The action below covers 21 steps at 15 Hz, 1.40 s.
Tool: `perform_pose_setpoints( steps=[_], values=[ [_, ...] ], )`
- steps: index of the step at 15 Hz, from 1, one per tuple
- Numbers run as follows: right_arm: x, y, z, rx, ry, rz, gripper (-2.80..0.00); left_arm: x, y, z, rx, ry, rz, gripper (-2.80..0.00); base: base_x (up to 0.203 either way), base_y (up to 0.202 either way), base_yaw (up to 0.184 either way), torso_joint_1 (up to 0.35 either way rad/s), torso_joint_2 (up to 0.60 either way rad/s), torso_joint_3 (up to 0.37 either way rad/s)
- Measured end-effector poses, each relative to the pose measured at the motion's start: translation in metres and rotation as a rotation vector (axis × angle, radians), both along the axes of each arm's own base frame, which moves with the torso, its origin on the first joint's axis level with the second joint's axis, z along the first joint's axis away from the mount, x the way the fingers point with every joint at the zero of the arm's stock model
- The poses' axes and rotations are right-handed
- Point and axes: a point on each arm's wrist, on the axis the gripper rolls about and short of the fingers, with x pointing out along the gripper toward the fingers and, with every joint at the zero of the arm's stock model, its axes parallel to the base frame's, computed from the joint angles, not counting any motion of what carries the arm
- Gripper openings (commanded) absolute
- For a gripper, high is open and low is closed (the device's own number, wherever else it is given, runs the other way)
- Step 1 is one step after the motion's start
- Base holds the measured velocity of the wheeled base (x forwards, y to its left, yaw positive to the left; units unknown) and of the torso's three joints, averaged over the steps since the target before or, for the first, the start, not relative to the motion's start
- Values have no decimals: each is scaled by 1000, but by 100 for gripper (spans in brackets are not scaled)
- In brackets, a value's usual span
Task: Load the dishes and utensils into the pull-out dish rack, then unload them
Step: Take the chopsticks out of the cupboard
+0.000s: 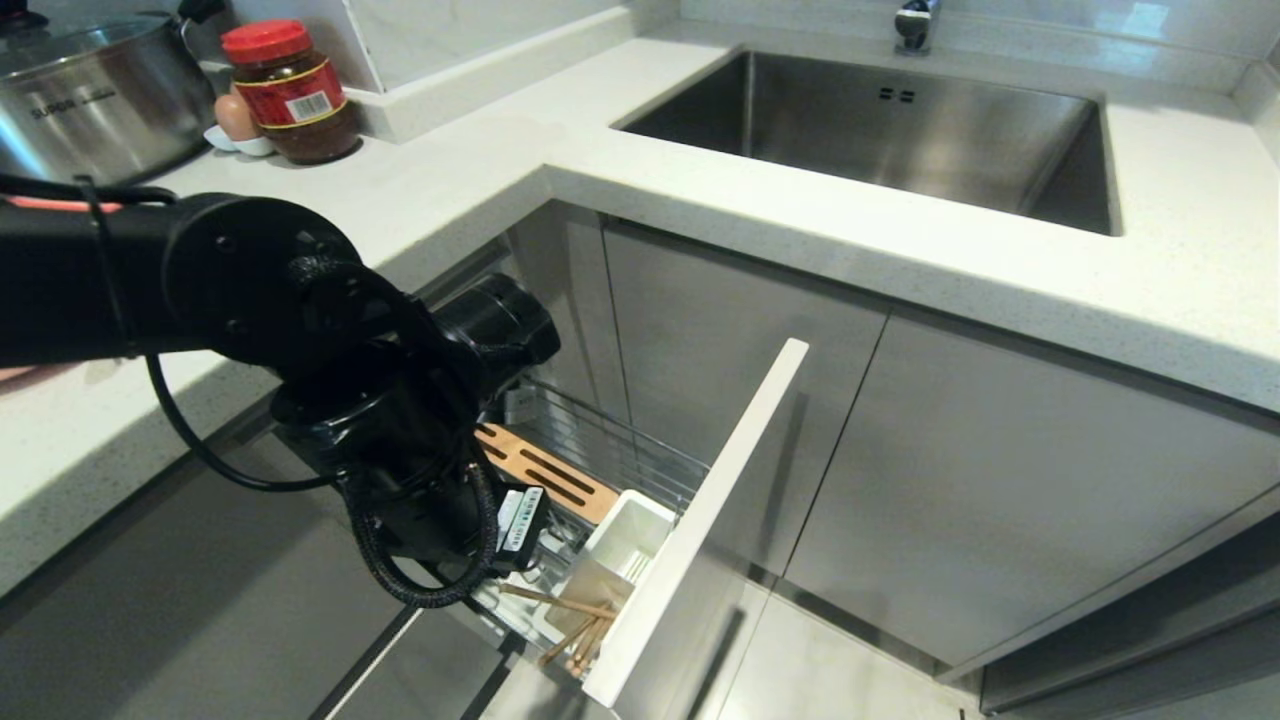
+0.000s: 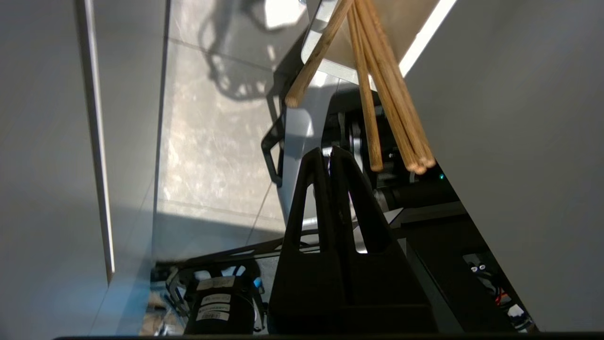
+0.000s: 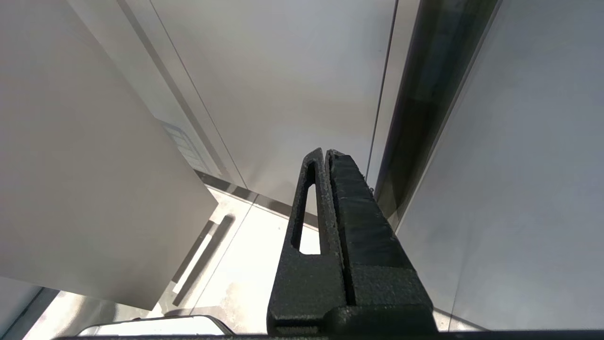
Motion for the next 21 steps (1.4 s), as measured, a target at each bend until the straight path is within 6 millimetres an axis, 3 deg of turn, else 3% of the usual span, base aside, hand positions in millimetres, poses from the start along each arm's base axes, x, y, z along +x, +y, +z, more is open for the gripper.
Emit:
perform_pose_setpoints(
  steps=[2, 3, 14, 21],
  values=[
    [0, 0, 0, 0, 0, 0, -280, 4, -2, -9, 20, 28, 2, -280, 0, 0, 0, 0, 0, 0],
    [0, 0, 0, 0, 1, 0, -280, 6, -2, -13, 31, 41, -4, 0, 0, 0, 0, 0, 0, 0],
    [0, 0, 0, 0, 1, 0, -280, 36, -2, -54, 112, 169, -10, 0, 0, 0, 0, 0, 0, 0],
    [0, 0, 0, 0, 0, 0, -280, 55, -4, -78, 63, 306, -35, 0, 0, 0, 0, 0, 0, 0]
  ],
)
